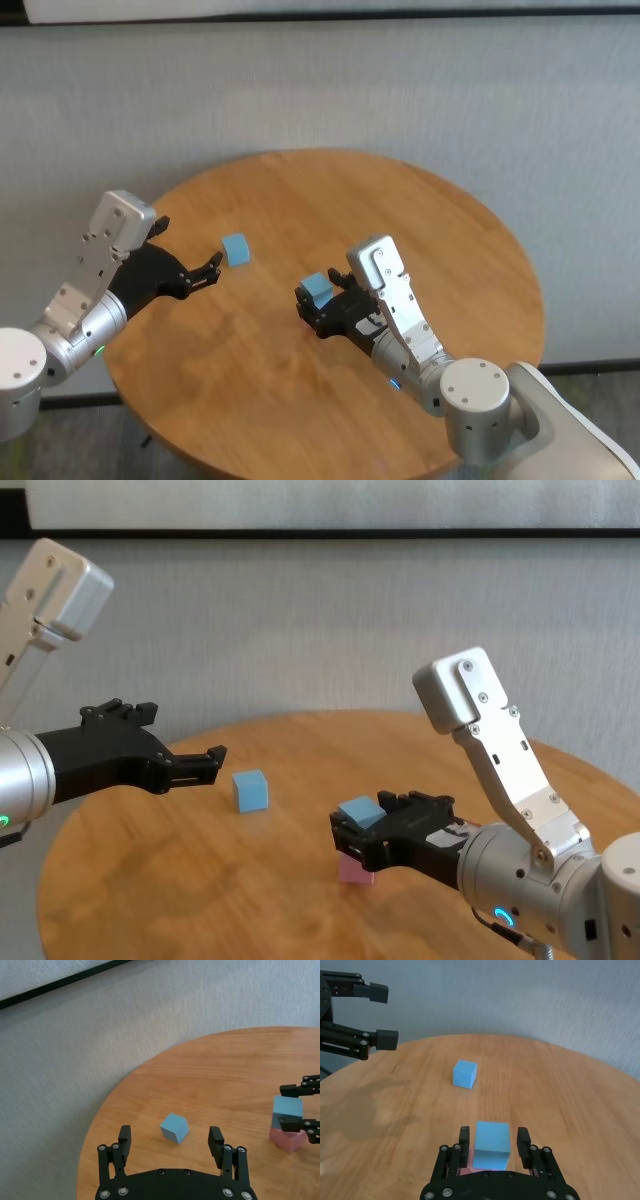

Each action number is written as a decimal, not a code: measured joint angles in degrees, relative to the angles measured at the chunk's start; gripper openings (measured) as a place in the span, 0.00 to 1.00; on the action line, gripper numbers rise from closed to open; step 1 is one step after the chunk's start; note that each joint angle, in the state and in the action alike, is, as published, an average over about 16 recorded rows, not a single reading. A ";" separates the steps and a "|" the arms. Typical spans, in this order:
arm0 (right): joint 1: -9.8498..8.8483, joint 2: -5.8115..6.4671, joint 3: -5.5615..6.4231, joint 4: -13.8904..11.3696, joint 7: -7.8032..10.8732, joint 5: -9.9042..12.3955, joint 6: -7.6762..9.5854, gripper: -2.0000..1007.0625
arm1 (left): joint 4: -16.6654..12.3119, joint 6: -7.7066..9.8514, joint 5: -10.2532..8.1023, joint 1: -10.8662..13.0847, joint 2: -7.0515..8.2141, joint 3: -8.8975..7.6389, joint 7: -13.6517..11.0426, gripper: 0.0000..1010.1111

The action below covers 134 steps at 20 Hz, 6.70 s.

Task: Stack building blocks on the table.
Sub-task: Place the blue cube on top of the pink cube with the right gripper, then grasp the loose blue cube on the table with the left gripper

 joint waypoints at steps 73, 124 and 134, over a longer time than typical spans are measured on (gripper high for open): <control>1.10 5.50 10.69 -7.40 -1.30 9.17 3.33 1.00 | 21.13 -0.82 -2.95 -11.85 -5.91 0.27 -4.90 0.99; 1.08 5.47 10.68 -7.40 -1.30 9.16 3.32 1.00 | 41.96 -3.46 1.67 -22.68 -14.18 1.54 -3.04 0.99; 1.08 5.47 10.68 -7.40 -1.30 9.16 3.32 1.00 | 48.29 -6.53 2.53 -25.61 -15.58 0.94 -3.28 0.99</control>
